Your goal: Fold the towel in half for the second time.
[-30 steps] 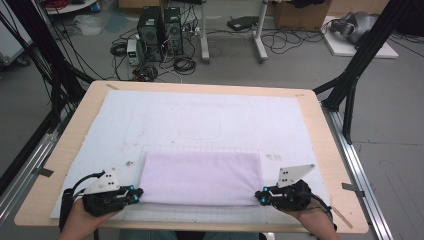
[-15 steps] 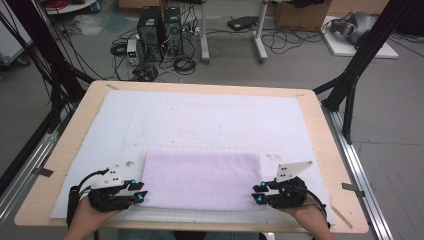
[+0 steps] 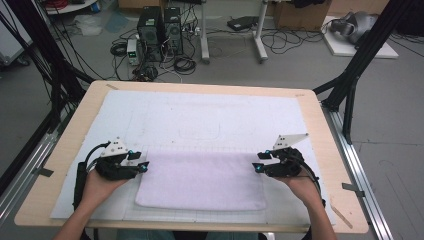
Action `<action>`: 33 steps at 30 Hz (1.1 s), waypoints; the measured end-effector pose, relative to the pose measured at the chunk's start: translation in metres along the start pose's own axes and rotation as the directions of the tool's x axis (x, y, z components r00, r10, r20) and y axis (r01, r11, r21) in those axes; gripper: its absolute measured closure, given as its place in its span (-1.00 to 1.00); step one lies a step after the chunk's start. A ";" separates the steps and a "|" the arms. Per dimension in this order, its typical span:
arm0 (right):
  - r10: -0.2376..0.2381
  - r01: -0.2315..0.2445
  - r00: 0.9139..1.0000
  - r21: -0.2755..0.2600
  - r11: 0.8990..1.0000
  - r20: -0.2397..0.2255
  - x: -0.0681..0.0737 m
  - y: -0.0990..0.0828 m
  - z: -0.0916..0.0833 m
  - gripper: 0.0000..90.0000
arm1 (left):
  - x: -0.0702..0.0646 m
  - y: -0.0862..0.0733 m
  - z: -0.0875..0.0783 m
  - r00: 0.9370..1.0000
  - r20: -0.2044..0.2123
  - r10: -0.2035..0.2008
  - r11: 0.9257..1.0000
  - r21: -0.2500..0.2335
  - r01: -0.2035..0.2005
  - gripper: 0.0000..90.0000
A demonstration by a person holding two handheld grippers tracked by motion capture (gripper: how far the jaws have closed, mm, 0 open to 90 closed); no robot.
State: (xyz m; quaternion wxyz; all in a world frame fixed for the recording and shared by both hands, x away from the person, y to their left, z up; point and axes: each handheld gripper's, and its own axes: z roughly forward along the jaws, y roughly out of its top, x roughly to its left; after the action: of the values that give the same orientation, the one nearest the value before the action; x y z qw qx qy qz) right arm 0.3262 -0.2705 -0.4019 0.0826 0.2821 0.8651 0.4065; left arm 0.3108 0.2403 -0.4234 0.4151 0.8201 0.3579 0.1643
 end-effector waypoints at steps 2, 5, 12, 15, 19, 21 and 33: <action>0.018 -0.018 1.000 0.002 1.000 0.002 -0.008 0.000 0.007 0.00 | 0.006 0.001 0.007 1.000 -0.003 -0.023 1.000 -0.010 0.023 -0.01; 0.039 -0.039 0.999 0.021 0.999 0.015 -0.018 -0.001 0.020 -0.11 | 0.009 0.003 0.018 0.999 0.018 -0.049 0.998 -0.028 0.049 -0.07; 0.063 -0.064 0.998 0.072 0.995 0.018 -0.030 -0.005 0.039 -0.17 | 0.015 0.008 0.043 0.996 0.057 -0.070 0.997 0.041 0.068 -0.13; 0.074 -0.073 0.997 0.086 0.994 -0.001 -0.031 -0.007 0.044 -0.03 | 0.014 0.006 0.047 0.993 0.104 -0.052 0.998 0.044 0.047 0.17; 0.070 -0.066 0.996 0.078 0.995 -0.051 -0.027 -0.007 0.048 0.40 | 0.014 0.007 0.044 0.993 0.113 -0.038 0.999 0.037 0.034 0.55; 0.056 -0.051 0.996 0.075 0.996 -0.063 -0.026 -0.006 0.048 0.58 | 0.012 0.008 0.042 0.994 0.104 -0.016 0.999 0.033 0.013 0.69; 0.018 -0.018 1.000 -0.029 0.999 0.023 -0.028 0.027 0.031 0.78 | 0.025 0.040 0.033 1.000 -0.015 -0.021 0.999 -0.042 0.020 0.77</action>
State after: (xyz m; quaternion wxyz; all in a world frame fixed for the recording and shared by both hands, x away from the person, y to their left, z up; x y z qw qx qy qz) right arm 0.3720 -0.2521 -0.4042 0.0930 0.2934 0.8554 0.4165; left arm 0.3649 0.2244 -0.4120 0.4310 0.8062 0.3659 0.1740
